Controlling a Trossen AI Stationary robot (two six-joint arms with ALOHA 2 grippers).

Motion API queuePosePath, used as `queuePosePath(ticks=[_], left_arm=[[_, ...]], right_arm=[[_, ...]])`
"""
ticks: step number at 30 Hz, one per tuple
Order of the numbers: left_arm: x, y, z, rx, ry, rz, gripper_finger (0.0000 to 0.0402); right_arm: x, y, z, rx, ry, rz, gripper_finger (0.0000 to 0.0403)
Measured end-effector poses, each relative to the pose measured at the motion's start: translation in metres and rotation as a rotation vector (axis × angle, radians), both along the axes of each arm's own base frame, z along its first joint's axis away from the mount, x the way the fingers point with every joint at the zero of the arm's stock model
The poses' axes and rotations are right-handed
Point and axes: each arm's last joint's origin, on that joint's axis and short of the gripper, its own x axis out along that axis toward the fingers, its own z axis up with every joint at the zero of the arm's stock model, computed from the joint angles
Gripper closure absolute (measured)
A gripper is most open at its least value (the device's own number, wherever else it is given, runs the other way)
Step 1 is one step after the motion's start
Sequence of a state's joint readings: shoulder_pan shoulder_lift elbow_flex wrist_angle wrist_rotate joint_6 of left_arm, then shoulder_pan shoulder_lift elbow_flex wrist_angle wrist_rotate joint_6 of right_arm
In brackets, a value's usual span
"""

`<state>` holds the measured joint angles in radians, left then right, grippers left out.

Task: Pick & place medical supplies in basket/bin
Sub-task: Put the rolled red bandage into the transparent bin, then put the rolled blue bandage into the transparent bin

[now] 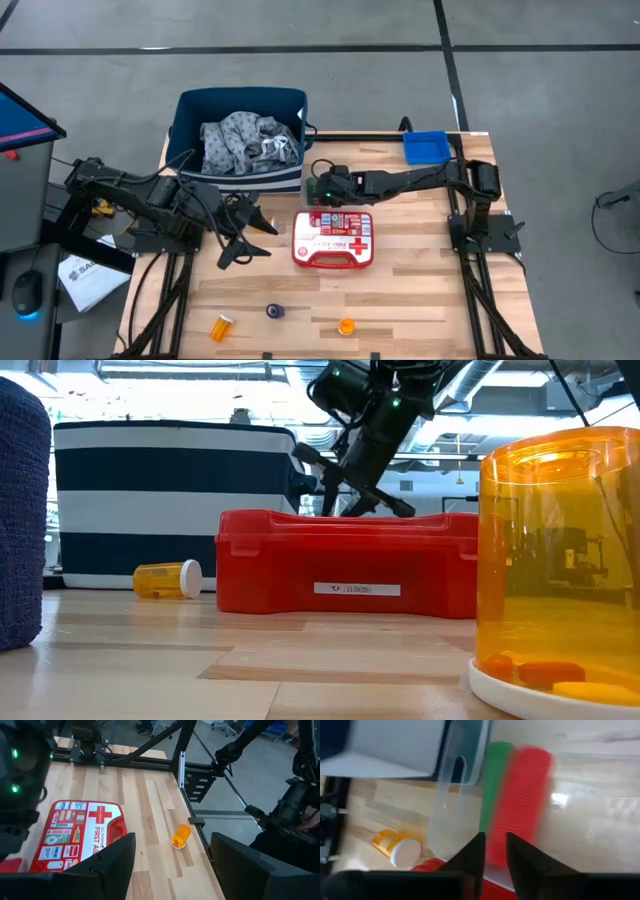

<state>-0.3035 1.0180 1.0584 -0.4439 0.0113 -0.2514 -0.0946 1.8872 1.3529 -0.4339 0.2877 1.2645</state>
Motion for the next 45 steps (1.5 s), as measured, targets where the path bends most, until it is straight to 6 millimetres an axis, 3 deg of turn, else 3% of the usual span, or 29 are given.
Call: queuePosePath(ticks=[9,18,25,32,36,39,45], left_arm=[[0.000,0.000,0.000,-0.002,-0.002,0.001,0.0151],[-0.003,-0.002,-0.005,-0.004,0.063,-0.002,0.0151],[-0.021,-0.010,-0.026,0.004,0.339,-0.025,0.0151],[-0.042,-0.039,-0.050,-0.021,0.479,-0.164,0.0151],[-0.047,-0.062,-0.065,0.025,0.458,-0.276,0.0151],[-0.047,-0.080,-0.074,0.156,0.400,-0.358,0.0151],[-0.023,-0.099,-0.087,0.321,0.257,-0.369,0.0151]], right_arm=[[-0.002,0.001,0.003,-0.030,0.009,0.005,0.0250],[-0.003,0.014,0.008,-0.016,0.013,0.069,0.0247],[-0.020,0.034,0.050,-0.110,-0.033,0.226,0.0263],[-0.055,0.056,0.115,-0.222,-0.177,0.375,0.0255],[-0.080,0.064,0.144,-0.258,-0.248,0.395,0.0240],[-0.093,0.067,0.158,-0.277,-0.278,0.423,0.0227],[-0.109,0.079,0.168,-0.294,-0.287,0.495,0.0211]])
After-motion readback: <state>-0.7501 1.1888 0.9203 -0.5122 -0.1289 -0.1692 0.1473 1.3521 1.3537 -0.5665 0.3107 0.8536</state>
